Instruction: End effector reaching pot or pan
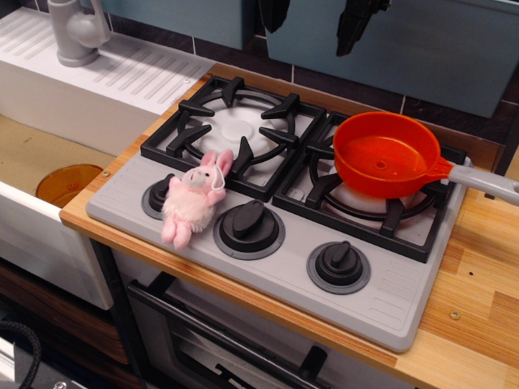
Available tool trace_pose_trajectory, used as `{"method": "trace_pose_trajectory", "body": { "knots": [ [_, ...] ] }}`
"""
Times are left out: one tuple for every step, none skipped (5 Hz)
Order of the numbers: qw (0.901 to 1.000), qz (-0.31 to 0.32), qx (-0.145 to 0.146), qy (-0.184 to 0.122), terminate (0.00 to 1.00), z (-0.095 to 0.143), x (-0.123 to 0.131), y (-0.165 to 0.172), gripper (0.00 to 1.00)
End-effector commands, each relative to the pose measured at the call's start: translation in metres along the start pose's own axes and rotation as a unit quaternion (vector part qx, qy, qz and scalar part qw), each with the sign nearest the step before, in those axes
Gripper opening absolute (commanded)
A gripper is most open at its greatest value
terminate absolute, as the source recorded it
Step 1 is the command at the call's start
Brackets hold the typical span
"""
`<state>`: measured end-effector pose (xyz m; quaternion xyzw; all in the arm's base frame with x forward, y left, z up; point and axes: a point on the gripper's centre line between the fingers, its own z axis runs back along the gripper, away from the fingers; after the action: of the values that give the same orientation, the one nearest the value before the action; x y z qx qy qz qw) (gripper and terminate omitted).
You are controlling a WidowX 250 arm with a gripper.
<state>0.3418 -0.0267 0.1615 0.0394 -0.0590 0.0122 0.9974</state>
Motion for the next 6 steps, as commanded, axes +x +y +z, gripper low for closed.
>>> {"method": "trace_pose_trajectory", "body": {
  "knots": [
    [1.0, 0.0, 0.0, 0.0, 0.0, 0.0, 0.0, 0.0, 1.0],
    [0.9999, 0.008, -0.006, -0.007, 0.0, -0.012, 0.011, -0.007, 1.0],
    [0.9995, 0.007, -0.001, -0.03, 0.0, -0.027, 0.02, -0.017, 1.0],
    [0.9986, 0.007, -0.001, -0.052, 0.0, -0.041, 0.026, -0.019, 1.0],
    [0.9973, 0.01, -0.003, -0.072, 0.0, -0.061, 0.028, -0.023, 1.0],
    [0.9967, 0.013, -0.008, -0.08, 0.0, -0.074, 0.023, -0.027, 1.0]
  ]
}}
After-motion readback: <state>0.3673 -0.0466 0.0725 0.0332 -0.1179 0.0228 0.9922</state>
